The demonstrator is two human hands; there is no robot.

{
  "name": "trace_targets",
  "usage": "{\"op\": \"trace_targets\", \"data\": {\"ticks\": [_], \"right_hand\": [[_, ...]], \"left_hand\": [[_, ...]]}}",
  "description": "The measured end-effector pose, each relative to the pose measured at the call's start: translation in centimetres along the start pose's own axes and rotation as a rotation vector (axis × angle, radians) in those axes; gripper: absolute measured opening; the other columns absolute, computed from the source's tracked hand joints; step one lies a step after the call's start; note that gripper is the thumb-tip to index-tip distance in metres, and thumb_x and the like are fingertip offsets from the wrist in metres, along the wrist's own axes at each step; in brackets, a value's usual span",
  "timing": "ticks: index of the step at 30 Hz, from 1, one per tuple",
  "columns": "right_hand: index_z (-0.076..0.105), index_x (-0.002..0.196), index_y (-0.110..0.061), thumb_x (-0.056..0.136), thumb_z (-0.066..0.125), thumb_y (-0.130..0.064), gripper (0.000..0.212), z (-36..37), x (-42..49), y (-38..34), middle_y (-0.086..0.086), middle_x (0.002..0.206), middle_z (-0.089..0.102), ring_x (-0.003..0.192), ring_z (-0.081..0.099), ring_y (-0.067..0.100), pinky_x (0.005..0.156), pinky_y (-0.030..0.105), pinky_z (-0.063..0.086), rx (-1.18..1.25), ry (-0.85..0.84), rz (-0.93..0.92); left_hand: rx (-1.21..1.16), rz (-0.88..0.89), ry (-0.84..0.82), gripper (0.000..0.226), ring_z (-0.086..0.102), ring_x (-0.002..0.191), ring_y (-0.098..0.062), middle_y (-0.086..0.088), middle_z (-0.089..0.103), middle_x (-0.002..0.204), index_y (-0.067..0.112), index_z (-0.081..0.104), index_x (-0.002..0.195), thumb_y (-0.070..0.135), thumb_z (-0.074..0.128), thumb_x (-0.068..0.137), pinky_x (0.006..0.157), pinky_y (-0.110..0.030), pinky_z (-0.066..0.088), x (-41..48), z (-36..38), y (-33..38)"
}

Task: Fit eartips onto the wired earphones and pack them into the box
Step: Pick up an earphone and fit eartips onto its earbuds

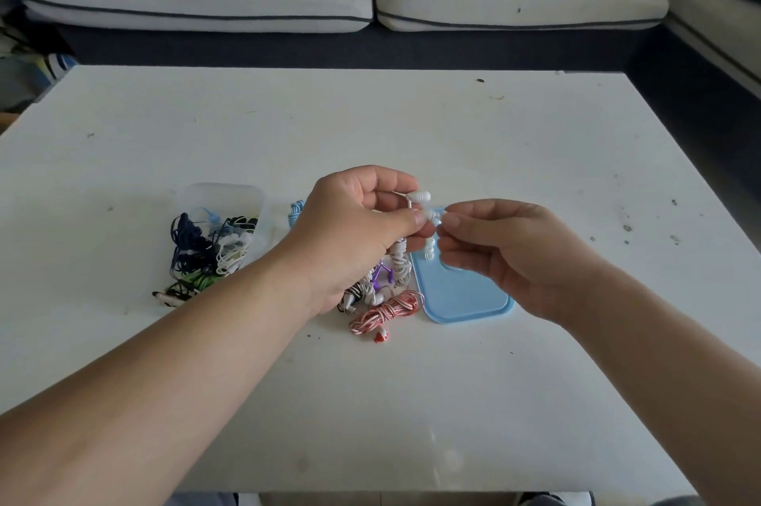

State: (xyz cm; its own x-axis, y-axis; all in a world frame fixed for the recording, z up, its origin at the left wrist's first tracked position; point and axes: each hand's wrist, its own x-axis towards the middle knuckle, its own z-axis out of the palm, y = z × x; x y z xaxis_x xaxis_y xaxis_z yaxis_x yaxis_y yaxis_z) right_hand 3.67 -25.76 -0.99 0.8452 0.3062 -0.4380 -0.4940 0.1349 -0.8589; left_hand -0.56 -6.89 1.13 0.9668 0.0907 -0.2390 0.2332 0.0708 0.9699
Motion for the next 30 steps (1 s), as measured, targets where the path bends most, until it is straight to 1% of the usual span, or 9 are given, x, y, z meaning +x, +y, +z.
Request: {"op": "trace_targets", "data": {"ticks": [3,6,8,13,16,19,23,27,30], "right_hand": [[0.070,0.107,0.006,0.081,0.074,-0.007,0.030,0.2,0.0,0.0,0.020,0.094,0.071,0.076,0.071,0.021,0.069,0.026,0.060,0.048,-0.063,-0.003],[0.071,0.103,0.003,0.080,0.074,-0.009,0.026,0.2,0.0,0.0,0.021,0.098,0.069,0.077,0.070,0.020,0.069,0.026,0.060,0.068,-0.081,-0.013],[0.071,0.099,0.001,0.079,0.073,-0.011,0.023,0.2,-0.1,0.0,0.020,0.098,0.069,0.078,0.070,0.020,0.070,0.026,0.060,0.071,-0.101,-0.014],[0.073,0.093,-0.001,0.079,0.072,-0.011,0.017,0.4,-0.5,-0.1,0.015,0.089,0.071,0.077,0.070,0.019,0.070,0.026,0.060,0.082,-0.118,-0.014],[0.071,0.096,0.001,0.079,0.071,-0.012,0.021,0.7,-0.7,-0.1,0.014,0.087,0.071,0.076,0.070,0.019,0.069,0.025,0.059,0.108,-0.112,-0.031],[0.072,0.098,0.002,0.076,0.073,-0.013,0.027,1.1,-0.8,-0.2,0.015,0.090,0.071,0.076,0.070,0.019,0.069,0.025,0.060,0.131,-0.087,-0.055],[0.072,0.095,0.001,0.075,0.073,-0.012,0.024,1.4,-0.7,-0.3,0.017,0.090,0.070,0.078,0.070,0.022,0.069,0.026,0.060,0.169,-0.074,-0.069],[0.072,0.092,0.001,0.074,0.072,-0.010,0.021,1.7,-0.8,-0.2,0.015,0.083,0.070,0.072,0.071,0.019,0.067,0.025,0.060,0.177,-0.064,-0.080],[0.072,0.093,0.002,0.074,0.072,-0.009,0.022,1.9,-0.9,0.0,0.014,0.081,0.071,0.072,0.071,0.020,0.068,0.026,0.060,0.193,-0.049,-0.100]], "left_hand": [[0.023,0.030,0.012,0.029,0.080,0.084,-0.026,-0.016,0.077,0.100,0.008,0.071,0.113,-0.006,0.076,0.087,0.081,-0.039,0.065,0.2,0.0,-0.1],[0.061,0.049,0.017,0.028,0.079,0.086,-0.026,-0.010,0.079,0.100,0.011,0.072,0.112,-0.001,0.079,0.087,0.088,-0.048,0.063,0.3,0.1,-0.2],[0.068,0.063,0.026,0.027,0.079,0.086,-0.027,-0.008,0.079,0.100,0.013,0.073,0.111,0.001,0.079,0.087,0.089,-0.051,0.062,0.3,0.2,-0.3],[0.069,0.085,0.037,0.026,0.079,0.085,-0.026,-0.008,0.079,0.098,0.013,0.073,0.110,0.000,0.078,0.088,0.086,-0.044,0.064,0.5,0.3,-0.4],[0.093,0.109,0.052,0.026,0.079,0.086,-0.027,-0.008,0.078,0.098,0.014,0.073,0.111,0.001,0.078,0.088,0.087,-0.045,0.064,0.5,0.4,-0.4],[0.116,0.147,0.071,0.026,0.079,0.085,-0.028,-0.008,0.077,0.096,0.016,0.074,0.109,0.003,0.079,0.087,0.087,-0.044,0.064,0.4,0.5,-0.3],[0.133,0.183,0.091,0.026,0.079,0.085,-0.026,-0.009,0.077,0.098,0.018,0.073,0.109,0.004,0.080,0.087,0.085,-0.041,0.064,0.4,0.5,-0.1],[0.154,0.208,0.108,0.027,0.079,0.084,-0.022,-0.007,0.077,0.098,0.018,0.073,0.111,0.003,0.078,0.089,0.086,-0.044,0.064,0.5,0.4,-0.3],[0.172,0.226,0.119,0.027,0.078,0.086,-0.024,-0.005,0.078,0.098,0.020,0.073,0.110,0.005,0.079,0.089,0.086,-0.043,0.064,0.6,0.4,-0.5]]}}
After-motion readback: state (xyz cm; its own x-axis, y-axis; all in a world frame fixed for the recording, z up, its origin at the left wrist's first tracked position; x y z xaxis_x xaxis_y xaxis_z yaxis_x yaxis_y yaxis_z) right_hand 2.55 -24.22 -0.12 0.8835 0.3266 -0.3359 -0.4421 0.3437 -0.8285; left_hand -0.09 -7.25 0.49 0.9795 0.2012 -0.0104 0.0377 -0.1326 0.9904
